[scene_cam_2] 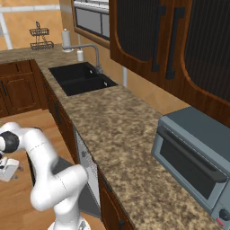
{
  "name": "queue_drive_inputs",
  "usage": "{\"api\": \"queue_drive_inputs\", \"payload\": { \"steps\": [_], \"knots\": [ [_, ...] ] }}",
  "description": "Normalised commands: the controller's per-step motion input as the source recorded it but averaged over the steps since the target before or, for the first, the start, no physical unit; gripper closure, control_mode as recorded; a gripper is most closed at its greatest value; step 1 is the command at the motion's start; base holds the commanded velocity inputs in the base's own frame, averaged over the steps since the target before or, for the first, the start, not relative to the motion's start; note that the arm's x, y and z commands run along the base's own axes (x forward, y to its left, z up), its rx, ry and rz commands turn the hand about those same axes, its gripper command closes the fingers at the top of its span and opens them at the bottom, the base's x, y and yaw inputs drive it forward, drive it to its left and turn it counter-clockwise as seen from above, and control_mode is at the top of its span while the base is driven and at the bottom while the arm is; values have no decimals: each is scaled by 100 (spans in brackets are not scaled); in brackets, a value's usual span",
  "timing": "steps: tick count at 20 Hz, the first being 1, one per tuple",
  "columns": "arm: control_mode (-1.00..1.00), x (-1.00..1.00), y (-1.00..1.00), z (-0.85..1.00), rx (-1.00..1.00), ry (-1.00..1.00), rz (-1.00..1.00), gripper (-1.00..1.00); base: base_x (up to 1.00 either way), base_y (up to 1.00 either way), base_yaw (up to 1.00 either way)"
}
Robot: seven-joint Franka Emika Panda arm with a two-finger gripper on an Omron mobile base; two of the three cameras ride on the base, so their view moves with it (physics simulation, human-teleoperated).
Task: Pick up the cup and bowl from the counter, place them in the dishwasher, and close the dishwasher door.
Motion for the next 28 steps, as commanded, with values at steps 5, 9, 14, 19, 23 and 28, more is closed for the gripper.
{"api": "queue_drive_inputs", "payload": {
  "steps": [5, 9, 14, 19, 23, 28],
  "knots": [
    [-100, 39, 51, -100, -50, 19, -9, -100, 0, 0, 0],
    [-100, 51, 29, -100, -30, 14, -5, -100, 0, 0, 0],
    [-100, 43, -48, -60, -22, 3, 0, -100, 0, 0, 0],
    [-100, 53, -100, 30, -18, -8, 0, -100, 0, 0, 0],
    [-100, 88, -100, 69, -17, -8, 1, -100, 0, 0, 0],
    [-100, 99, -100, 73, -15, -7, 2, -100, 0, 0, 0]
  ]
}}
